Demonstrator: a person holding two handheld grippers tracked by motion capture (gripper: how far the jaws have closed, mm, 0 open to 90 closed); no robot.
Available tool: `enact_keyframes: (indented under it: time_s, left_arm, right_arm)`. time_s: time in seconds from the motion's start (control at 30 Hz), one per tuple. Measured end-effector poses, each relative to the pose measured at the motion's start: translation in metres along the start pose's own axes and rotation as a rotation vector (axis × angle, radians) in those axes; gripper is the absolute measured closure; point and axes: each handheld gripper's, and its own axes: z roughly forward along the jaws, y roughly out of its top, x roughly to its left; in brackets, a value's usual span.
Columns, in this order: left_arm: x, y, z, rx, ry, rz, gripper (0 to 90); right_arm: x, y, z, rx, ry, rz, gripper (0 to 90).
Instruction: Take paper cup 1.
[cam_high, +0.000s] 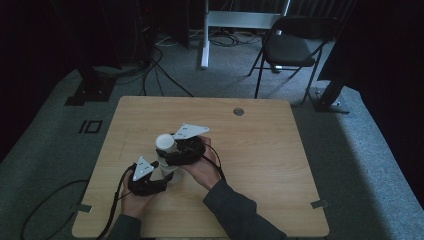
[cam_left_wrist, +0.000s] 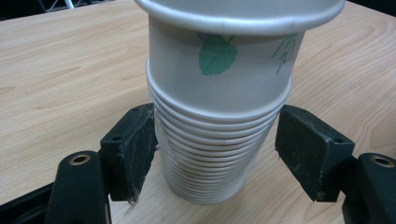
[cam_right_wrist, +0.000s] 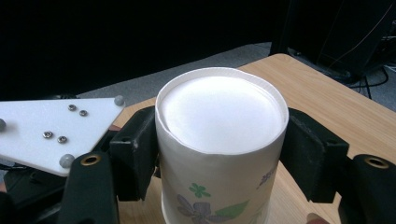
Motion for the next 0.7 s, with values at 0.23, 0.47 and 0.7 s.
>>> enact_keyframes:
  time_s: [0.23, 0.47, 0.7]
  left_arm:
    - [0.000, 0.000, -0.001, 0.000, 0.000, 0.001, 30.3]
    - [0.000, 0.000, -0.002, -0.004, -0.002, -0.002, 30.5]
    - [0.000, -0.001, -0.003, -0.003, -0.001, 0.003, 30.7]
  right_arm:
    - [0.000, 0.005, -0.003, -0.015, 0.003, 0.006, 32.3]
    - [0.001, 0.011, -0.008, -0.035, 0.009, 0.006, 32.5]
    - [0.003, 0.018, -0.013, -0.046, 0.015, -0.001, 32.5]
